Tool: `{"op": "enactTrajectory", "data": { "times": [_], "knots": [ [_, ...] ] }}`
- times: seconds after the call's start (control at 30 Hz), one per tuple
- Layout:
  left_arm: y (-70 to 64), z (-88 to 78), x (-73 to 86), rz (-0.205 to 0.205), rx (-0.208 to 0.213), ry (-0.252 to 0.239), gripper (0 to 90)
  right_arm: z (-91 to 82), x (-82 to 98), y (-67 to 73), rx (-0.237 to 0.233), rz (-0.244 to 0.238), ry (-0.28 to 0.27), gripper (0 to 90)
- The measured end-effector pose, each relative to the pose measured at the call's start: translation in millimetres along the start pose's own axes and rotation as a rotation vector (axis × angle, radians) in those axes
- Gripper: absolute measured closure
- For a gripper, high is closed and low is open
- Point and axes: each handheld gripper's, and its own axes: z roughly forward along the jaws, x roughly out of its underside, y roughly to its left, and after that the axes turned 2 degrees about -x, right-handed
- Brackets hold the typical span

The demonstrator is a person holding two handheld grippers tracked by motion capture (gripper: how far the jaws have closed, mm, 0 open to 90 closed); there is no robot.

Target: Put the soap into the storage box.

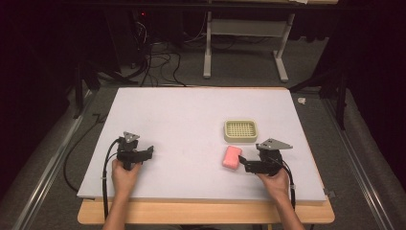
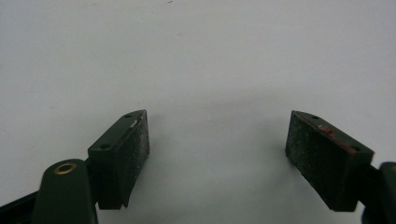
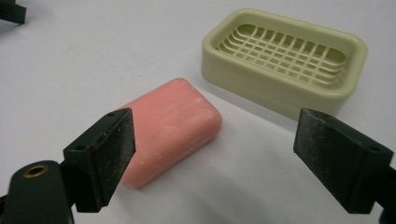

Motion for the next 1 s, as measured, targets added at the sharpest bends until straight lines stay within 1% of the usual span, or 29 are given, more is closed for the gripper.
{"op": "enactTrajectory", "data": {
  "times": [0.03,0.1,0.13,0.17,0.27,0.43,0.47,0.53,0.67,0.77,1.0],
  "knots": [
    [0.0,0.0,0.0,0.000,0.000,0.000,22.2,2.5,-1.1,4.4,-0.007,-0.010,0.001,12.2],
    [0.0,0.0,0.0,0.000,0.000,0.000,22.2,4.7,-1.7,7.6,-0.014,-0.025,0.003,12.2],
    [0.0,0.0,0.0,0.000,0.000,0.000,22.2,4.7,-1.7,7.6,-0.014,-0.025,0.003,12.2],
    [0.0,0.0,0.0,0.000,0.000,0.000,22.2,7.9,-2.4,10.4,-0.019,-0.046,0.009,12.1],
    [0.0,0.0,0.0,0.000,0.000,0.000,22.2,12.0,-4.1,13.9,-0.029,-0.060,0.028,12.1],
    [0.0,0.0,0.0,0.000,0.000,0.000,22.2,16.0,-6.9,17.9,-0.038,-0.068,0.036,12.1],
    [0.0,0.0,0.0,0.000,0.000,0.000,22.2,17.9,-8.5,19.4,-0.044,-0.080,0.037,12.1],
    [0.0,0.0,0.0,0.000,0.000,0.000,22.2,18.9,-9.1,20.5,-0.045,-0.081,0.042,12.1],
    [0.0,0.0,0.0,0.000,0.000,0.000,22.2,24.5,-12.6,24.8,-0.050,-0.105,0.053,12.0],
    [0.0,0.0,0.0,-0.001,0.000,0.000,22.2,27.1,-13.5,26.5,-0.049,-0.111,0.054,12.0],
    [0.1,0.0,0.0,-0.001,0.000,0.000,22.2,30.4,-13.6,25.7,-0.049,-0.116,0.060,12.0]
  ]
}}
